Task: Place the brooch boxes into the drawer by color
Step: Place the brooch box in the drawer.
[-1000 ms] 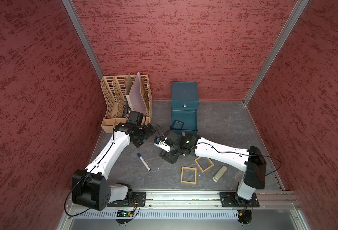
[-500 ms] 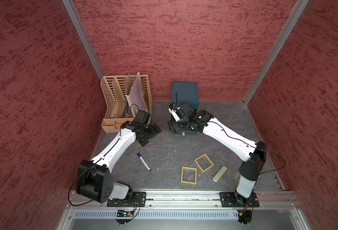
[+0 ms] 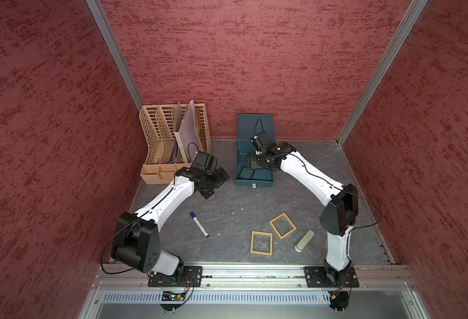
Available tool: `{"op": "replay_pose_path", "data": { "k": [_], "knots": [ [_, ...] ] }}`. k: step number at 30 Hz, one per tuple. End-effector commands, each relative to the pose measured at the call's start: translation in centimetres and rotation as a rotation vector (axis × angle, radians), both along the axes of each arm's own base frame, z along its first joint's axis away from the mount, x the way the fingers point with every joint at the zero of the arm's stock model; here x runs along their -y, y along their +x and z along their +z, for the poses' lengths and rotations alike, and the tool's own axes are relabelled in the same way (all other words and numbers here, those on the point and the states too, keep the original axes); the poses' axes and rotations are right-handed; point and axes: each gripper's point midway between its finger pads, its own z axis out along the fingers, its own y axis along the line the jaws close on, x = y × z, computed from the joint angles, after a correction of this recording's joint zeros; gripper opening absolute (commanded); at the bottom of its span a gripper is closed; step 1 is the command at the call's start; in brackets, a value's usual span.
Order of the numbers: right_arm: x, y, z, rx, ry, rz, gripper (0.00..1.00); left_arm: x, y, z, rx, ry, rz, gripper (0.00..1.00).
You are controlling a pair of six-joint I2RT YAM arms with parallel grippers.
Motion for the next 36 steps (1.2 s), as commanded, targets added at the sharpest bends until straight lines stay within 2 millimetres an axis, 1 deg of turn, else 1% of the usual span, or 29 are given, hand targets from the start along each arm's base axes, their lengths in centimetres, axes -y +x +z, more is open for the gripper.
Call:
{"op": "replay_pose_path", "data": {
  "k": [1, 5, 8, 12, 14, 22, 27, 36],
  "knots": [
    [0.3, 2.0, 0.5, 0.018, 0.097, -0.130, 0.54, 1.3, 1.5, -0.1, 0.040, -0.076, 0.021, 0.98],
    [1.1, 2.8, -0.5, 0.015, 0.103, -0.207, 0.54, 1.9, 2.0, -0.9, 0.036, -0.115, 0.035, 0.97],
    [1.1, 3.4, -0.7, 0.029, 0.131, -0.243, 0.54, 2.4, 2.3, -1.3, 0.037, -0.146, 0.044, 0.96],
    [1.6, 4.1, -1.1, 0.045, 0.137, -0.299, 0.54, 3.2, 2.3, -1.5, 0.036, -0.183, 0.044, 0.95],
    [1.7, 4.3, -1.8, 0.036, 0.132, -0.317, 0.54, 3.4, 2.2, -1.4, 0.036, -0.185, 0.040, 0.95],
    [2.5, 4.5, -4.5, -0.010, 0.118, -0.385, 0.54, 3.5, 2.1, -1.4, 0.036, -0.178, 0.039, 0.95],
    [2.9, 5.0, -5.3, -0.012, 0.135, -0.413, 0.54, 3.6, 2.1, -1.4, 0.038, -0.183, 0.036, 0.95],
    [3.1, 5.6, -6.7, -0.031, 0.145, -0.465, 0.54, 3.6, 1.9, -0.7, 0.046, -0.181, 0.032, 0.95]
  ]
}}
